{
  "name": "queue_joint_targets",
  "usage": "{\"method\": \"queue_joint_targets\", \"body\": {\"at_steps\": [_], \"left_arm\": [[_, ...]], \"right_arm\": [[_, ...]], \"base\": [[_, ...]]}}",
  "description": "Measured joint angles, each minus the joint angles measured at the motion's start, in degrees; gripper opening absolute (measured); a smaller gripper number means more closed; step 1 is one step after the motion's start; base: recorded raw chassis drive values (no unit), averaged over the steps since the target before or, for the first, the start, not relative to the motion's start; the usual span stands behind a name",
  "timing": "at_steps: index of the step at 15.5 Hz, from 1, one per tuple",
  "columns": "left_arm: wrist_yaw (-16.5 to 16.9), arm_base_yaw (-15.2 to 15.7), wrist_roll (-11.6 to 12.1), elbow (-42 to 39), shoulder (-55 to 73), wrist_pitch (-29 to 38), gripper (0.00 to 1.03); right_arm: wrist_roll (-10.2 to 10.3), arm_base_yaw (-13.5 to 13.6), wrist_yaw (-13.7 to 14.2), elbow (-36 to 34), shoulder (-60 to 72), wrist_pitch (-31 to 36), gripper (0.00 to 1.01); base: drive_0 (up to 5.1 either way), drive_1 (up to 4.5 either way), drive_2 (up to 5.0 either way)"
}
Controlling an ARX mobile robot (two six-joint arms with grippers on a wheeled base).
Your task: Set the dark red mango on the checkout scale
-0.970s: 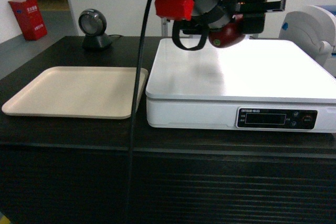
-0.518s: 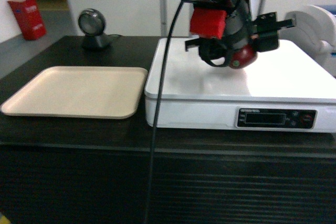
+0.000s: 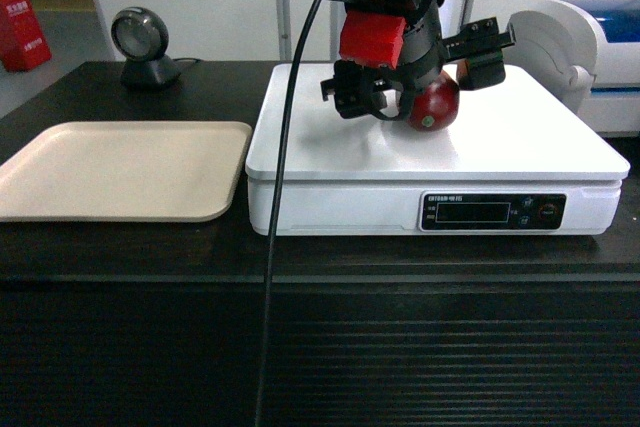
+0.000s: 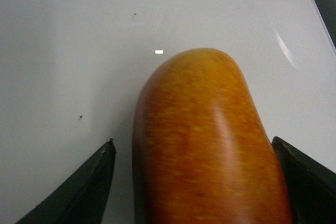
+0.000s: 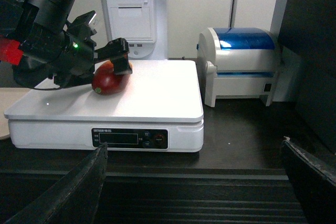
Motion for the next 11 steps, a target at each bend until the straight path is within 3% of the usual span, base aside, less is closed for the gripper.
{"method": "queue_joint_targets", "body": {"at_steps": [1,2,3,4,7,9,11], "left_arm": [[0.33,0.02,0.13,-0.24,-0.02,0.74,1.0],[0.0,0.04,1.18,-2.71,-0.72,4.17,0.98],[-3.15,0.07,7.61,-10.73,-5.11,15.8,0.98],[-2.95,-0.09,11.58,-14.91,-8.52,22.67,0.98],[2.08,0.59,18.64,-26.18,-20.2,39.12,0.98],[5.09,2.91,20.2,-35.78,-27.76,48.0,0.98],[5.84,7.19,20.5,-45.99,-33.73,53.94,0.98]], "right_arm": [[0.0,0.0,0.0,0.0,0.0,0.0,0.98],[0.0,0.0,0.0,0.0,0.0,0.0,0.98],[0.0,0.0,0.0,0.0,0.0,0.0,0.98],[-0.02,0.0,-0.02,0.0,0.0,0.0,0.98],[0.0,0.0,0.02,0.0,0.0,-0.02,0.98],[0.0,0.0,0.0,0.0,0.0,0.0,0.98],[0.0,0.0,0.0,0.0,0.0,0.0,0.98]], "base": [[0.0,0.0,0.0],[0.0,0.0,0.0],[0.0,0.0,0.0],[0.0,0.0,0.0],[0.0,0.0,0.0],[0.0,0.0,0.0],[0.0,0.0,0.0]]}}
